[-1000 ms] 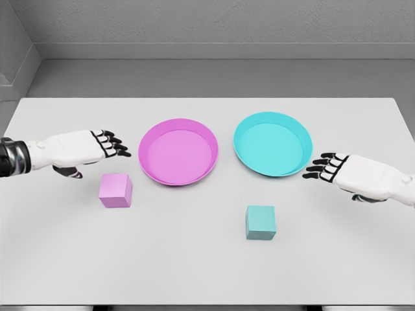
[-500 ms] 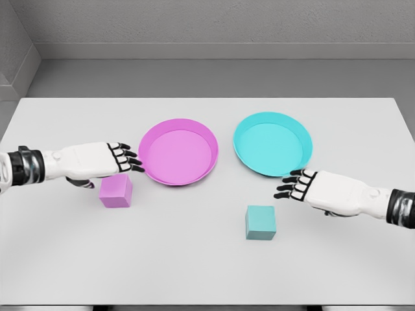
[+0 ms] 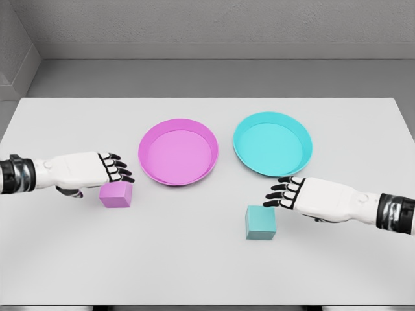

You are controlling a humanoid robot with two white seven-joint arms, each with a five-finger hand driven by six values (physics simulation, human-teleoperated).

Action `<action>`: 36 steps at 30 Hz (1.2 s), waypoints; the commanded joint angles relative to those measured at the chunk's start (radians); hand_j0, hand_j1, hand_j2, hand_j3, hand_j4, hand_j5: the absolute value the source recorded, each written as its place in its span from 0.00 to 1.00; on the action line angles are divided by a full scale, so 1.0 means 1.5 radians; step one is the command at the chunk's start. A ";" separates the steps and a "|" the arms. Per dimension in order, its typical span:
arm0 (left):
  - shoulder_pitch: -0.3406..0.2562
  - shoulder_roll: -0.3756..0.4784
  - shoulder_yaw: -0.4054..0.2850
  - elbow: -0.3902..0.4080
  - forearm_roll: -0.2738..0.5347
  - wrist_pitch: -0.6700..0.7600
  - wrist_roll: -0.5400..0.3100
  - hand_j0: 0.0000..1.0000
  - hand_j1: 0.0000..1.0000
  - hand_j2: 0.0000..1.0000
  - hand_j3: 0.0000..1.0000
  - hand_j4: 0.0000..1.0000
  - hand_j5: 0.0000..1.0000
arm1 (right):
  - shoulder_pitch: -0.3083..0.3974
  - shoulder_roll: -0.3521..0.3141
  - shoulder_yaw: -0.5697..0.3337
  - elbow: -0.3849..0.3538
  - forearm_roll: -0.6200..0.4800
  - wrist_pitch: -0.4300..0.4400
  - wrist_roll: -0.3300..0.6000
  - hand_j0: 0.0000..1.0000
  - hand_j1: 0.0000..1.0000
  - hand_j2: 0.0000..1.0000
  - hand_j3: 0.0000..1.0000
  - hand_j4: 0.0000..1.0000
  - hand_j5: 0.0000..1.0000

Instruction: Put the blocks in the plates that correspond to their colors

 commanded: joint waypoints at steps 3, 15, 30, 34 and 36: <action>0.000 0.000 -0.009 0.002 0.001 0.001 0.000 1.00 1.00 1.00 1.00 1.00 1.00 | -0.004 0.001 0.016 -0.003 -0.004 0.001 0.001 1.00 1.00 1.00 1.00 1.00 1.00; -0.004 -0.022 -0.013 0.016 -0.002 0.001 -0.002 1.00 1.00 1.00 1.00 1.00 1.00 | -0.028 0.057 0.060 -0.003 -0.002 0.001 0.040 1.00 1.00 1.00 1.00 1.00 1.00; -0.007 -0.040 -0.014 0.034 -0.003 0.001 -0.003 1.00 1.00 1.00 1.00 1.00 1.00 | -0.047 0.068 0.079 0.007 0.025 0.001 0.040 1.00 1.00 1.00 1.00 1.00 1.00; -0.007 -0.045 -0.017 0.035 -0.008 0.001 -0.003 1.00 1.00 1.00 1.00 1.00 1.00 | -0.047 0.070 0.079 0.013 0.030 0.001 0.040 1.00 1.00 1.00 1.00 1.00 1.00; -0.008 -0.046 -0.017 0.036 -0.009 0.001 -0.003 1.00 1.00 1.00 1.00 1.00 1.00 | -0.053 0.087 0.079 0.030 0.044 0.001 0.040 1.00 1.00 1.00 1.00 1.00 1.00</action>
